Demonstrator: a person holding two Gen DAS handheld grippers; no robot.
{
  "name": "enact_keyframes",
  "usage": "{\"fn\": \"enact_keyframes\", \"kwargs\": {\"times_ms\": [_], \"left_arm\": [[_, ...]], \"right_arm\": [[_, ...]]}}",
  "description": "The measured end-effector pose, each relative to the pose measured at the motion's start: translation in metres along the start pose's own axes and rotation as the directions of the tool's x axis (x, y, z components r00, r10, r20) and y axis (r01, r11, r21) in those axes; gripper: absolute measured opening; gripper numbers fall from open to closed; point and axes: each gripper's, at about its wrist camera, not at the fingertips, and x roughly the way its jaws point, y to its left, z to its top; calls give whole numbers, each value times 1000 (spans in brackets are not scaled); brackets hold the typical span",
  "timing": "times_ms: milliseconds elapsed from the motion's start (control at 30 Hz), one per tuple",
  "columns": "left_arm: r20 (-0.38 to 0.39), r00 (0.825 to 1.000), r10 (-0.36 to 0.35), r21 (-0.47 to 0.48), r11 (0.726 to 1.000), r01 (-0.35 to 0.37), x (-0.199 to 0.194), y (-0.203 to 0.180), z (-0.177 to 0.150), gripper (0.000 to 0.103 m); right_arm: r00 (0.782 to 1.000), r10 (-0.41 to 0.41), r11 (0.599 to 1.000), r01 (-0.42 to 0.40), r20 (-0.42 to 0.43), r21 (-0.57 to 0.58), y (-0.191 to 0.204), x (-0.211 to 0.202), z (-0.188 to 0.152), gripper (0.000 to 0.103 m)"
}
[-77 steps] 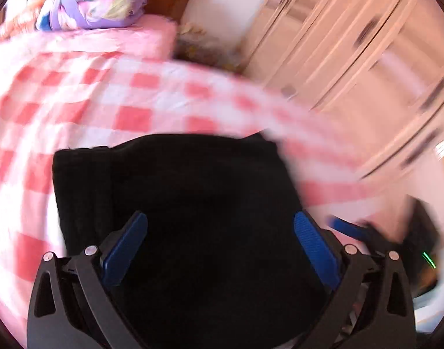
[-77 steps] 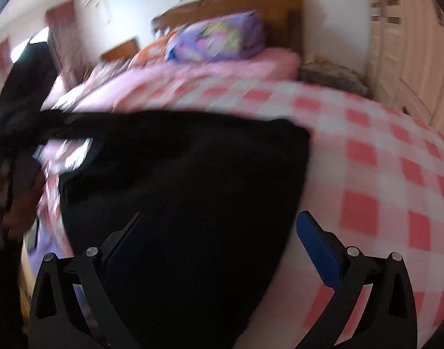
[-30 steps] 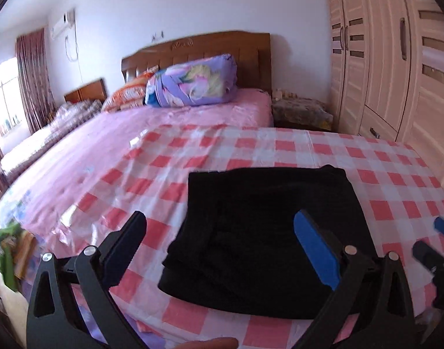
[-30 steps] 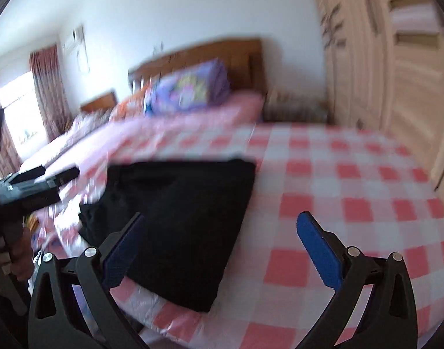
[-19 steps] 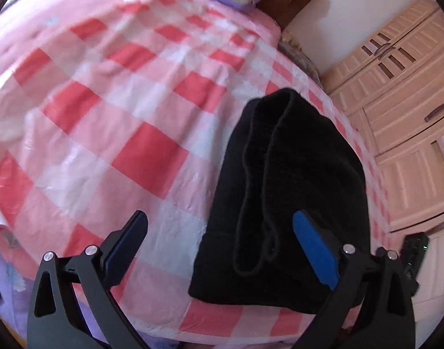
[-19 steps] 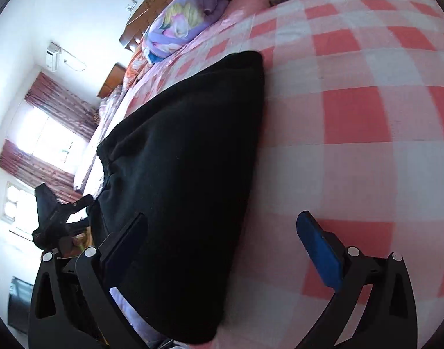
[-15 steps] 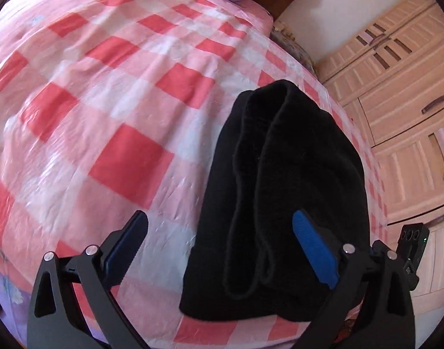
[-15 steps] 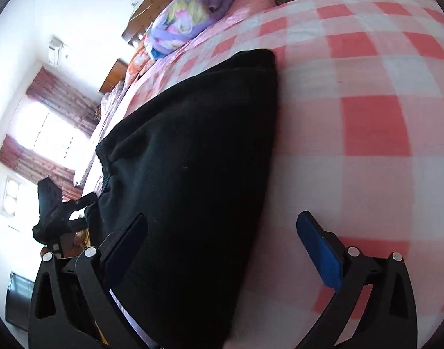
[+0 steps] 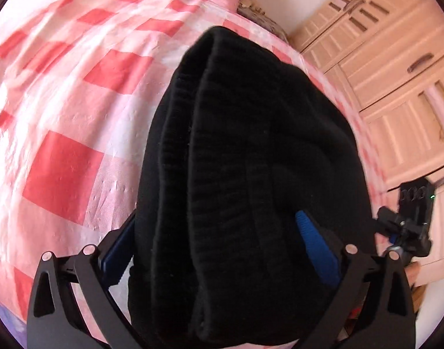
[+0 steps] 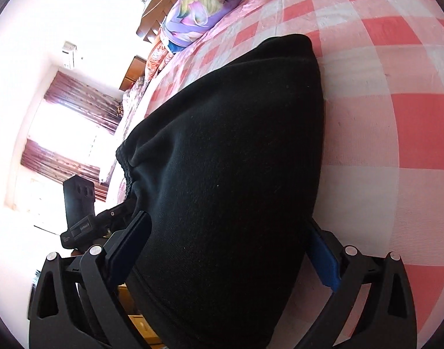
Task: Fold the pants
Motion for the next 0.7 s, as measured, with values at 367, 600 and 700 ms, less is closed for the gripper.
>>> {"fn": "enact_keyframes", "kwargs": {"times_ms": [367, 600, 700], "left_arm": [[210, 974, 81, 92, 991, -102, -51, -52, -17, 46], [273, 961, 47, 178, 979, -98, -81, -101, 1, 45], [293, 956, 19, 221, 971, -87, -85, -128, 23, 45]], "right_arm": [[981, -5, 994, 27, 195, -111, 16, -24, -17, 36], [956, -11, 981, 67, 293, -182, 35, -63, -2, 35], [940, -30, 975, 103, 340, -197, 32, -86, 17, 35]]}}
